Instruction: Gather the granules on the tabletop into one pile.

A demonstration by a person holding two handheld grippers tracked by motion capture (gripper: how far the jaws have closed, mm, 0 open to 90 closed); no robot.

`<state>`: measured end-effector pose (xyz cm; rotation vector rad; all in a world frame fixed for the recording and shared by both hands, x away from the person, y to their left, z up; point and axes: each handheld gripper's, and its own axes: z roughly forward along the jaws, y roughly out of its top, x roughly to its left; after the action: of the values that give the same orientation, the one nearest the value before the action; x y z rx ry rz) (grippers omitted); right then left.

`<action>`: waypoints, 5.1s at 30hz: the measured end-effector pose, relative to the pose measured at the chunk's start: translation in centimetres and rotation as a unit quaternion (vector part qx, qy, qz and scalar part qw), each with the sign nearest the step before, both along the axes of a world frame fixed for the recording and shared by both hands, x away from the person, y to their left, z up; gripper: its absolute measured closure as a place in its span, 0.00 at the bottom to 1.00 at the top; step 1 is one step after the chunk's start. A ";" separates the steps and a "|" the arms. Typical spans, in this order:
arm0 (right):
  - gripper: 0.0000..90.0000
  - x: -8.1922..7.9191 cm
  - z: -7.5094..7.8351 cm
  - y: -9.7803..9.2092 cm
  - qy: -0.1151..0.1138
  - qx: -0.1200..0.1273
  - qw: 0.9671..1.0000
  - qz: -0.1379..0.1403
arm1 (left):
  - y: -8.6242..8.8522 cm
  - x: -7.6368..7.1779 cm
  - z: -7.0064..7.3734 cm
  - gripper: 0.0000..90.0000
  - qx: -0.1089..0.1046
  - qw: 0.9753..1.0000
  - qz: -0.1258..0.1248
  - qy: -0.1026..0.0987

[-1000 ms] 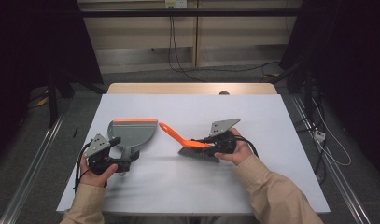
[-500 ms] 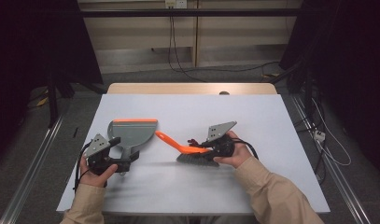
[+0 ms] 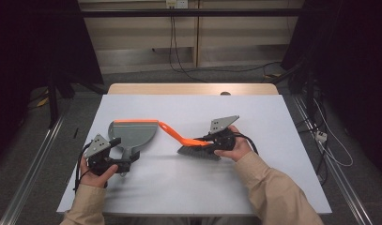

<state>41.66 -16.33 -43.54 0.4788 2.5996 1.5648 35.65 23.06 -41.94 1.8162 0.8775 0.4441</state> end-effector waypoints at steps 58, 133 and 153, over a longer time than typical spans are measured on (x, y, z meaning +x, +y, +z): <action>0.79 3.1 0.5 -1.9 -0.095 -0.035 0.989 -0.103 | 0.3 0.0 0.0 0.07 -0.002 1.000 -0.003 0.001; 0.79 -1.4 1.0 -3.0 -0.033 0.016 0.952 -0.305 | 1.1 -0.4 -0.3 0.07 -0.013 1.000 -0.005 0.007; 0.79 -5.3 0.7 -3.0 -0.013 0.032 0.867 -0.497 | 1.1 -0.9 -0.2 0.07 -0.028 1.000 -0.008 0.010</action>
<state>36.33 -19.36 -42.80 1.4675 1.7069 1.2100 34.71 24.18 -42.12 1.7779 0.8808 0.3881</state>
